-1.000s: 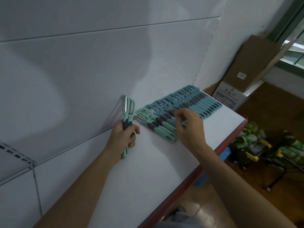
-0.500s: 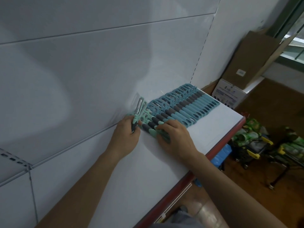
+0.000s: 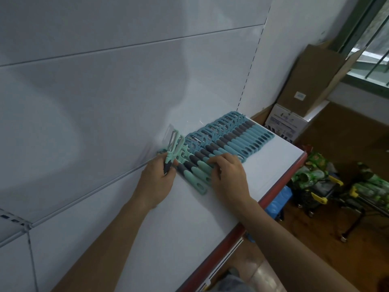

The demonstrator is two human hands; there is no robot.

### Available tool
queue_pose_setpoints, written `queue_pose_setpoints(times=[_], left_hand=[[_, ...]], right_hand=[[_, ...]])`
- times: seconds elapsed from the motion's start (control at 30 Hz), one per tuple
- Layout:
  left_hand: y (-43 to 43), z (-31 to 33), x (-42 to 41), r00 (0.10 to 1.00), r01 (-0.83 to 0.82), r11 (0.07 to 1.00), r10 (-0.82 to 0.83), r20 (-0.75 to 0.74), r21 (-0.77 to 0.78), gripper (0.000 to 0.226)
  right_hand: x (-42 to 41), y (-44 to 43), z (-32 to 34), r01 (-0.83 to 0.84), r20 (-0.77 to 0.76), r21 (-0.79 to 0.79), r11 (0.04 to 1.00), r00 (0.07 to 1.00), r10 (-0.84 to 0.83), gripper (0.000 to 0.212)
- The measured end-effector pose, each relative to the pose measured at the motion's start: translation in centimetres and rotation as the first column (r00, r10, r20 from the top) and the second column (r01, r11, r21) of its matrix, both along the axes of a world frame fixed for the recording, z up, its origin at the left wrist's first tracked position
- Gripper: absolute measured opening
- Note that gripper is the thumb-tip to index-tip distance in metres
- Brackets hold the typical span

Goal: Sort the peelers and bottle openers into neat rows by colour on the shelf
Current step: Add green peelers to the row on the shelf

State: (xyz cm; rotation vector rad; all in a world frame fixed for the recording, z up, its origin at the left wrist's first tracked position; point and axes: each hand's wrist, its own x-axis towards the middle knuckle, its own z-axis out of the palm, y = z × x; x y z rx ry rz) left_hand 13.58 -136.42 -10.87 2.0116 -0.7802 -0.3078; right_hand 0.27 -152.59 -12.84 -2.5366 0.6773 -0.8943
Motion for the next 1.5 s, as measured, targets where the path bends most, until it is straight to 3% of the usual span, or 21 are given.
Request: queue_pose_setpoints(times=[0.33, 0.43, 0.6, 0.67, 0.7, 0.77, 0.83, 0.9, 0.97, 1.07, 1.13, 1.2, 1.27, 1.3, 1.4, 1.5], left_hand=[[-0.4, -0.1, 0.3, 0.996, 0.022, 0.996, -0.029, -0.083, -0.085, 0.013], [0.1, 0.1, 0.6, 0.98, -0.068, 0.981, 0.031, -0.198, -0.184, 0.021], [1.2, 0.2, 0.9, 0.904, -0.118, 0.948, -0.021, -0.427, -0.297, 0.029], [1.2, 0.5, 0.8, 0.859, -0.16, 0.923, -0.044, -0.509, -0.349, 0.025], [1.2, 0.7, 0.7, 0.832, -0.167, 0.91, -0.076, -0.55, -0.379, 0.023], [1.4, 0.8, 0.7, 0.807, -0.13, 0.895, -0.155, -0.57, -0.428, 0.023], [1.6, 0.8, 0.8, 0.857, -0.067, 0.905, -0.163, -0.488, -0.42, 0.023], [1.9, 1.0, 0.9, 0.903, -0.032, 0.931, -0.129, -0.41, -0.364, 0.022], [2.3, 1.1, 1.2, 0.902, -0.027, 0.945, -0.118, -0.416, -0.325, 0.022], [3.1, 0.9, 0.8, 0.911, -0.036, 0.957, -0.088, -0.404, -0.288, 0.021], [3.2, 0.4, 0.0, 0.864, -0.096, 0.943, -0.08, -0.496, -0.32, 0.026], [2.9, 0.0, -0.9, 0.818, -0.188, 0.913, -0.058, -0.572, -0.361, 0.029], [2.5, 0.1, -1.5, 0.804, -0.26, 0.88, -0.03, -0.594, -0.397, 0.029], [2.4, 0.2, -1.6, 0.799, -0.274, 0.868, -0.035, -0.6, -0.415, 0.027], [2.4, 0.4, -1.4, 0.822, -0.234, 0.866, -0.067, -0.566, -0.443, 0.024], [2.3, 0.4, -1.4, 0.848, -0.245, 0.864, -0.028, -0.529, -0.439, 0.025]], right_hand=[[0.2, 0.3, 0.3, 0.006, 0.013, -0.077, 0.997, 1.0, -0.005, 0.018], [0.4, 0.4, 0.5, -0.055, 0.012, -0.097, 0.994, 0.998, 0.056, 0.016], [1.2, 1.7, 0.8, -0.124, 0.051, -0.078, 0.989, 0.99, 0.128, 0.009], [1.8, 2.9, 2.1, -0.189, 0.134, 0.06, 0.98, 0.975, 0.18, 0.001], [2.2, 3.7, 2.8, -0.238, 0.158, 0.202, 0.95, 0.965, 0.208, 0.005], [3.3, 5.1, 3.5, -0.325, 0.182, 0.501, 0.802, 0.946, 0.27, 0.017], [4.0, 6.0, 3.3, -0.36, 0.24, 0.629, 0.689, 0.933, 0.268, 0.025], [4.2, 6.2, 3.0, -0.363, 0.271, 0.662, 0.656, 0.932, 0.243, 0.025], [4.2, 6.5, 2.7, -0.348, 0.265, 0.622, 0.702, 0.936, 0.23, 0.021], [3.9, 6.9, 2.4, -0.288, 0.279, 0.326, 0.901, 0.939, 0.199, 0.014], [4.1, 7.1, 2.3, -0.264, 0.278, 0.2, 0.944, 0.939, 0.204, 0.013], [4.2, 7.7, 2.6, -0.331, 0.274, 0.348, 0.877, 0.931, 0.243, 0.009], [4.1, 8.4, 3.3, -0.397, 0.294, 0.547, 0.737, 0.915, 0.275, 0.013], [4.1, 8.6, 3.4, -0.391, 0.305, 0.562, 0.728, 0.917, 0.257, 0.017], [4.3, 8.6, 3.1, -0.283, 0.339, 0.478, 0.831, 0.933, 0.123, 0.025], [4.7, 9.4, 3.0, -0.202, 0.304, 0.338, 0.919, 0.948, 0.096, 0.026]])
